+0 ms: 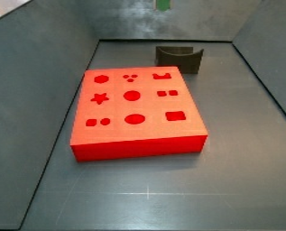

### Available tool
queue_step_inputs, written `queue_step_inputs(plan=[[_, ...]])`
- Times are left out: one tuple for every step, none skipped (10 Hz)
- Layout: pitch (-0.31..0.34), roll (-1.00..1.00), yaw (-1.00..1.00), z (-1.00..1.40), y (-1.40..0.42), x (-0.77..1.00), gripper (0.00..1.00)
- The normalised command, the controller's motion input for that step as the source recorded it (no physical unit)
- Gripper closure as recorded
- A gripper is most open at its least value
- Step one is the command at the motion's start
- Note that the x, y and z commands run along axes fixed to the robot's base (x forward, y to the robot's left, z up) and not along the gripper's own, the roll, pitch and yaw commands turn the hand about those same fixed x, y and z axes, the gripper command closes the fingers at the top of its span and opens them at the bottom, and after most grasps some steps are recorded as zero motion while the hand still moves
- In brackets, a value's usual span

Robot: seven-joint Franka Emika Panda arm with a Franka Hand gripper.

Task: Pick up the round object. Move up. Place the round object on the fixture. Regrasp the round object. Move to above the board. Insert the round object.
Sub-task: Place the round object on the fixture.

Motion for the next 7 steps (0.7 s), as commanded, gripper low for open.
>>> queue_step_inputs(plan=[[0.025,-1.0,-0.11,0.12,-0.15,0.78,1.0],[0.04,-1.0,-0.12,0.06,-0.06,0.65,1.0],[0.051,-1.0,-0.12,0.04,-0.02,0.54,1.0],[0.059,-1.0,-0.12,0.02,0.01,0.43,1.0],[0.064,-1.0,-0.13,0.01,0.02,0.32,1.0],[0.074,-1.0,-0.14,0.0,0.03,0.18,1.0],[0.064,-0.83,-0.13,0.0,0.04,0.08,1.0]])
